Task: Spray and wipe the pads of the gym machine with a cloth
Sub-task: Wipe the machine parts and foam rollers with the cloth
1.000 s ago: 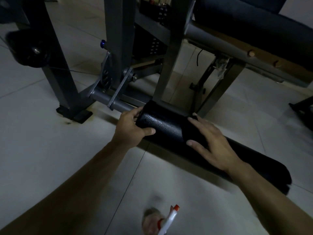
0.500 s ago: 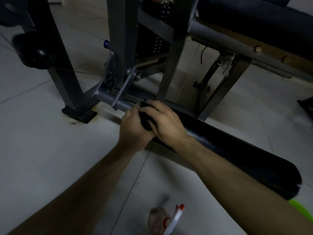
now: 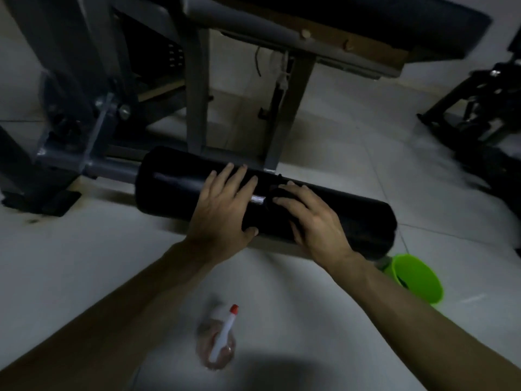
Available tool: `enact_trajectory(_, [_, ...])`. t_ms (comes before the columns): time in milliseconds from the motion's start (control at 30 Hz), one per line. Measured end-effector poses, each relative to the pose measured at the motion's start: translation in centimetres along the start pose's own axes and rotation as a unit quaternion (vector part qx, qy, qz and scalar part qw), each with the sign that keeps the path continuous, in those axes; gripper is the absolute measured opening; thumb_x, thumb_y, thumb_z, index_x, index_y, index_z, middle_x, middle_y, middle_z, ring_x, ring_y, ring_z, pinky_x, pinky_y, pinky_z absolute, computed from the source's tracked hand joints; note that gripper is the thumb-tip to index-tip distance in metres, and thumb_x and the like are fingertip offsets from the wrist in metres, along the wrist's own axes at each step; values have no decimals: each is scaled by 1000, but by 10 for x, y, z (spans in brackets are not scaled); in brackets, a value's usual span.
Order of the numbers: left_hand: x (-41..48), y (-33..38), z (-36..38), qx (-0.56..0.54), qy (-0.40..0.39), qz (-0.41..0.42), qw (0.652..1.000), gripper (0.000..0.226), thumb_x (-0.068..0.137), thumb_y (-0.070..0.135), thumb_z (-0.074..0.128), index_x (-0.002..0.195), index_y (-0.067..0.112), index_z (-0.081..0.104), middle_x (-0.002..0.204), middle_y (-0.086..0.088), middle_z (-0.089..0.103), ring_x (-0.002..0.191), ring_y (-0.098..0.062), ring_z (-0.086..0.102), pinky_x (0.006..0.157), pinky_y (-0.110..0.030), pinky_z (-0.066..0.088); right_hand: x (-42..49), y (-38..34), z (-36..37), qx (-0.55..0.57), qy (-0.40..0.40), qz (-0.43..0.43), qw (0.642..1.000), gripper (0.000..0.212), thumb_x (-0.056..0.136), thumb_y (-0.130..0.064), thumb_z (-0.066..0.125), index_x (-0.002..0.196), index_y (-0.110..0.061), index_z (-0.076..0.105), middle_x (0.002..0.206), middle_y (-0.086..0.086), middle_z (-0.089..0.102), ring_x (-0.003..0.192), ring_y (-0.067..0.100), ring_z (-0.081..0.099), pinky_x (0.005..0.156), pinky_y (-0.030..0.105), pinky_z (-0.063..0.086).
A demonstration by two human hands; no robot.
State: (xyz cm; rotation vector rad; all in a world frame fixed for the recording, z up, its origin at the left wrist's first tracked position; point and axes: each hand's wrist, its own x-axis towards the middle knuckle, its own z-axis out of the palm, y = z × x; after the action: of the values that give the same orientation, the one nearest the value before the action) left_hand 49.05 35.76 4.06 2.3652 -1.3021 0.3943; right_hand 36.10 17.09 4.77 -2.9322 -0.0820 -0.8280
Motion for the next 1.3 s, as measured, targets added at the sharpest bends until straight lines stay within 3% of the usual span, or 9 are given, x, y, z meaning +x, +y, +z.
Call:
enact_trajectory(200, [17, 72, 26, 25, -16, 61, 998, 104, 62, 43, 90, 151, 15, 45, 162, -12, 35, 150, -32, 29, 122, -52, 24, -100, 76, -54, -39, 19, 82, 996, 40, 95, -4, 51, 131, -7, 68, 151, 13, 53, 147, 29, 44, 118, 52, 39])
enact_trajectory(333, [28, 104, 45, 66, -31, 86, 994, 118, 53, 46, 94, 154, 16, 41, 163, -12, 34, 149, -33, 31, 119, -52, 28, -138, 103, -73, -48, 43, 109, 992, 46, 88, 11, 63, 131, -5, 68, 151, 13, 52, 146, 29, 46, 122, 42, 35])
enact_trajectory(500, [42, 107, 52, 105, -30, 77, 991, 126, 39, 43, 94, 151, 18, 43, 153, -8, 45, 137, -33, 43, 110, -49, 33, -149, 108, -69, -12, 81, 145, 986, 40, 93, 4, 67, 132, -6, 68, 152, 11, 52, 145, 26, 47, 110, 53, 47])
enact_trajectory(667, [59, 105, 44, 101, -46, 77, 991, 116, 40, 49, 86, 147, 24, 47, 146, 1, 50, 125, -29, 47, 99, -43, 33, -142, 94, -61, 22, 128, 207, 970, 50, 86, 10, 64, 133, -9, 67, 150, 9, 54, 144, 25, 48, 110, 49, 48])
enact_trajectory(900, [60, 107, 40, 89, -57, 57, 993, 112, 42, 50, 83, 146, 30, 46, 144, 8, 51, 123, -23, 46, 97, -37, 31, -70, 58, -32, 24, 59, 111, 992, 39, 93, -15, 53, 127, -11, 71, 141, 14, 61, 137, 30, 53, 111, 45, 47])
enact_trajectory(1000, [61, 107, 38, 81, -63, 54, 993, 114, 38, 48, 84, 145, 30, 48, 143, 8, 52, 122, -24, 47, 97, -39, 33, -108, 89, -60, -11, 55, 107, 993, 41, 91, -6, 55, 127, -11, 71, 145, 10, 60, 140, 26, 52, 112, 44, 47])
enact_trajectory(1133, [62, 108, 39, 80, -67, 51, 993, 116, 35, 43, 88, 144, 27, 50, 142, 6, 53, 122, -27, 48, 96, -41, 33, -161, 117, -80, -31, 98, 184, 978, 35, 92, 2, 60, 124, -7, 72, 144, 10, 60, 140, 26, 53, 107, 52, 50])
enact_trajectory(1300, [66, 110, 36, 77, -82, 50, 992, 119, 37, 46, 89, 147, 28, 46, 144, 9, 53, 123, -24, 48, 94, -38, 33, -124, 85, -54, 25, 121, 186, 975, 46, 85, 9, 59, 128, -6, 70, 149, 10, 56, 144, 28, 47, 117, 52, 40])
